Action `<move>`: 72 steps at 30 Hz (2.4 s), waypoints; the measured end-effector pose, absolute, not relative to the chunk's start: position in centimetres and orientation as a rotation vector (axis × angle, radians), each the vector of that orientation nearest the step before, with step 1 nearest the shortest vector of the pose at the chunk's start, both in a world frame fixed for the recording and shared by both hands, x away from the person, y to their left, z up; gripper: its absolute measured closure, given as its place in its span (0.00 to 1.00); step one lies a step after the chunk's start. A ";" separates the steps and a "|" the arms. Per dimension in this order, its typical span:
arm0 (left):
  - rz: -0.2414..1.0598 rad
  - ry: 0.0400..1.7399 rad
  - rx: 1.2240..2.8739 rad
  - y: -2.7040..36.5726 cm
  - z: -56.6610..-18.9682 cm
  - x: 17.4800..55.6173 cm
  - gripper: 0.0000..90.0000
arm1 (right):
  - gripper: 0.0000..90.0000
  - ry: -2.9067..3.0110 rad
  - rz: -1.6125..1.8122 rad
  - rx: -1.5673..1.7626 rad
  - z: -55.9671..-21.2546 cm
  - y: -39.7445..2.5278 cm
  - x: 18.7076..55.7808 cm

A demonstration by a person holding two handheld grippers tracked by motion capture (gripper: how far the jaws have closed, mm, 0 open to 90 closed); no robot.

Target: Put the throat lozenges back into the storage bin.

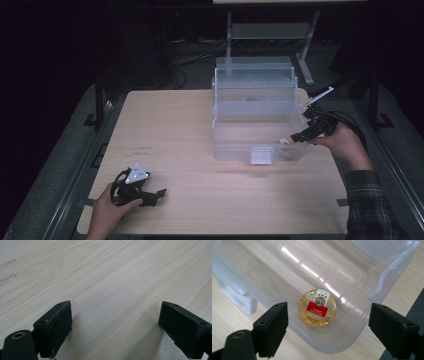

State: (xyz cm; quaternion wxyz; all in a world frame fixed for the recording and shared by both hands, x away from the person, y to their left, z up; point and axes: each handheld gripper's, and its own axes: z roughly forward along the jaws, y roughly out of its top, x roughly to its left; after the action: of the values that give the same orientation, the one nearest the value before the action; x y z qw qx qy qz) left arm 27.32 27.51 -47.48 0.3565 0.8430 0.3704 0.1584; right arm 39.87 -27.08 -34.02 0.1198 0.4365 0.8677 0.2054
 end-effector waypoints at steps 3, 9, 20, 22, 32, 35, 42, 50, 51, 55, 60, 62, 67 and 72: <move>0.409 0.956 2.177 27.5 -47.5 27.3 0.12 | 0.15 2.530 0.618 1.273 -33.8 -27.3 39.3; 0.409 0.956 2.177 27.5 -47.5 27.3 0.12 | 0.02 2.489 0.648 1.288 -34.0 -27.9 38.2; 0.409 0.956 2.177 27.5 -47.5 27.3 0.12 | 0.00 2.416 0.730 1.285 -35.1 -28.6 36.1; 0.409 0.956 2.177 27.5 -47.5 27.3 0.12 | 0.00 2.403 0.750 1.287 -35.2 -28.7 35.7; 0.411 0.954 2.178 27.5 -47.5 27.3 0.12 | 0.00 2.358 0.810 1.293 -36.7 -29.2 33.7; 0.409 0.956 2.177 27.5 -47.5 27.3 0.12 | 0.00 2.356 0.818 1.297 -37.4 -29.3 33.1; 0.409 0.956 2.176 27.5 -47.5 27.3 0.12 | 0.00 2.355 0.849 1.303 -39.2 -29.5 31.8; 0.411 0.955 2.174 27.5 -47.5 27.3 0.12 | 0.00 2.316 0.896 1.303 -40.8 -29.9 30.2; 0.411 0.955 2.175 27.5 -47.5 27.3 0.12 | 0.00 2.309 0.904 1.301 -41.0 -29.9 30.0; 0.411 0.955 2.175 27.5 -47.5 27.3 0.12 | 0.00 2.295 0.922 1.303 -42.0 -30.1 29.3; 0.411 0.953 2.178 27.5 -47.5 27.3 0.12 | 0.00 2.273 0.938 1.318 -43.0 -30.2 28.3; 0.410 0.956 2.177 27.5 -47.5 27.3 0.12 | 0.00 2.266 0.948 1.321 -43.4 -30.2 28.0; 0.411 0.953 2.178 27.5 -47.5 27.3 0.12 | 0.00 2.260 0.951 1.310 -44.3 -30.0 27.3; 0.412 0.953 2.178 27.5 -47.5 27.3 0.12 | 0.00 2.245 0.958 1.298 -45.2 -29.8 26.8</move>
State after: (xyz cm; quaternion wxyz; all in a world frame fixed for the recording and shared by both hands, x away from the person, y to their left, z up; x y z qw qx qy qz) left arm 27.32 27.53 -47.49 0.3562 0.8435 0.3691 0.1593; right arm 26.78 -29.85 -45.17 0.1874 0.4613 0.7976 0.3405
